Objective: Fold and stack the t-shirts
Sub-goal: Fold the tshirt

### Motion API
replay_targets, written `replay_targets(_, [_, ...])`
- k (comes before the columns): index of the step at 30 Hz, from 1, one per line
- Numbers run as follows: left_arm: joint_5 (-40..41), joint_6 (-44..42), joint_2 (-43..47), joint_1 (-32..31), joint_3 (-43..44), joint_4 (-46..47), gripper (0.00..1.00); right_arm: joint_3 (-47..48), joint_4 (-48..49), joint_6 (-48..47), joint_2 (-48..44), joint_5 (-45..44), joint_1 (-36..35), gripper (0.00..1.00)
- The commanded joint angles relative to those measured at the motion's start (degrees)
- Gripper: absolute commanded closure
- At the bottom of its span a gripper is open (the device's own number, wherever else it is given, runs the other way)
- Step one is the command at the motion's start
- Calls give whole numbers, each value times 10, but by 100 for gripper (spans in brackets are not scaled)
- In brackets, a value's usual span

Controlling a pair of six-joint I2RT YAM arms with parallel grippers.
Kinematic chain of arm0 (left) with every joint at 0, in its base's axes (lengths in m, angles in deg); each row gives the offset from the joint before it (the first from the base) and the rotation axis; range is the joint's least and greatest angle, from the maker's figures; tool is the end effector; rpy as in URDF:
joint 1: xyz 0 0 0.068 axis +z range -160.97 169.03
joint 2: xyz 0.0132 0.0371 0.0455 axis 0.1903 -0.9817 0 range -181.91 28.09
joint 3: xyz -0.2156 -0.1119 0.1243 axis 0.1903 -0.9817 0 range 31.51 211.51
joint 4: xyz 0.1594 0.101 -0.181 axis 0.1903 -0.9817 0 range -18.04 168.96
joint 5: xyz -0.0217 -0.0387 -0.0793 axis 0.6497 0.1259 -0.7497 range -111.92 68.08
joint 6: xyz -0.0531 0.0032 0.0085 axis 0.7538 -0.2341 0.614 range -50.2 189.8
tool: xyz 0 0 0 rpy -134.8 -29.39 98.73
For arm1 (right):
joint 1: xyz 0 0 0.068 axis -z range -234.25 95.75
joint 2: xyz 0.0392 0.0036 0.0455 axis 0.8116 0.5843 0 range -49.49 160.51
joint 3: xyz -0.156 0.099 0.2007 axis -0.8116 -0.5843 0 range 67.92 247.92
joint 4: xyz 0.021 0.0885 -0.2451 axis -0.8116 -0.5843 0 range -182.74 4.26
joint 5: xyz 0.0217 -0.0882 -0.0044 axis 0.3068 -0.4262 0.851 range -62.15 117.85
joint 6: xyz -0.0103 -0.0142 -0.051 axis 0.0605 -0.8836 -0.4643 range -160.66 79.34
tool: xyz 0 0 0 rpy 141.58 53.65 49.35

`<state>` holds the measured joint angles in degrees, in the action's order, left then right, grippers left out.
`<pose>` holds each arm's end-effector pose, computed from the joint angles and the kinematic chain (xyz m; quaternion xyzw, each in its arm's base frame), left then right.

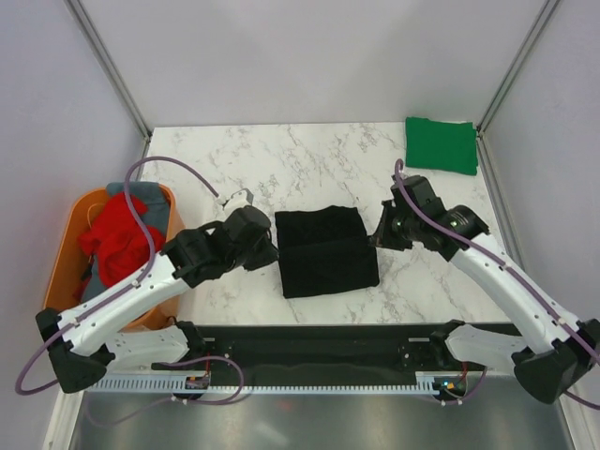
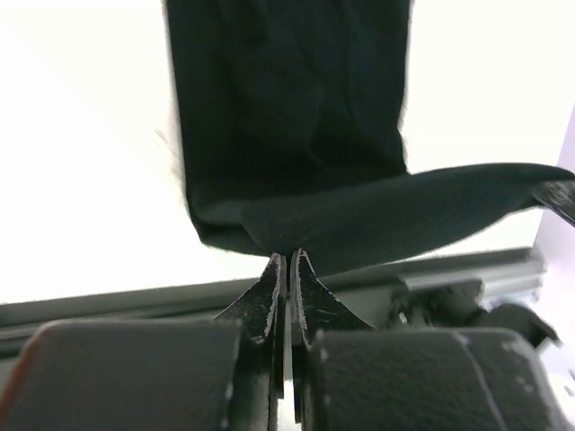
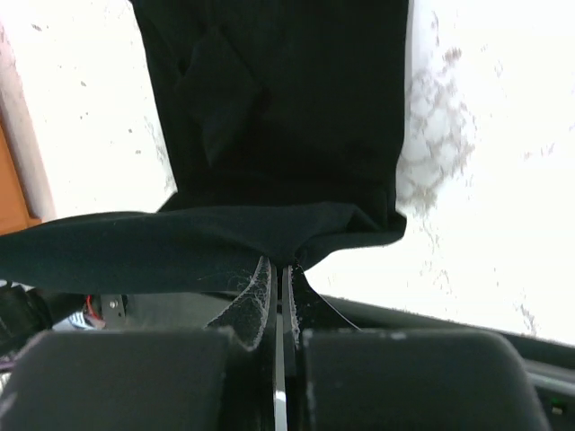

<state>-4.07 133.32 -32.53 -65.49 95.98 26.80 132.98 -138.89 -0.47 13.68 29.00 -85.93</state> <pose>0.1265 -0.1587 0.3393 -0.1275 0.9161 -0.2268 0.3052 0.1803 0.1121 0.3316 0.0667 0.9410 0.2022 0.2629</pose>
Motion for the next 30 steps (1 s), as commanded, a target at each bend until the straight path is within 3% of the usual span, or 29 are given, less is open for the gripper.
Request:
replay_targets(1, [-9,-85,-19,56,22,19,98,56,30,-42,42,-45,6,100])
replay_targets(12, [-98,-193,-160,204,97,80,98,163,66,-101,215,-39,56,100])
replay_targets(19, [-154,-231,-291,261,155,112,98,229,85,-134,344,-13,96,100])
replay_targets(30, [-172,-262,-395,319,207,143,98,321,110,-154,464,32,118,100])
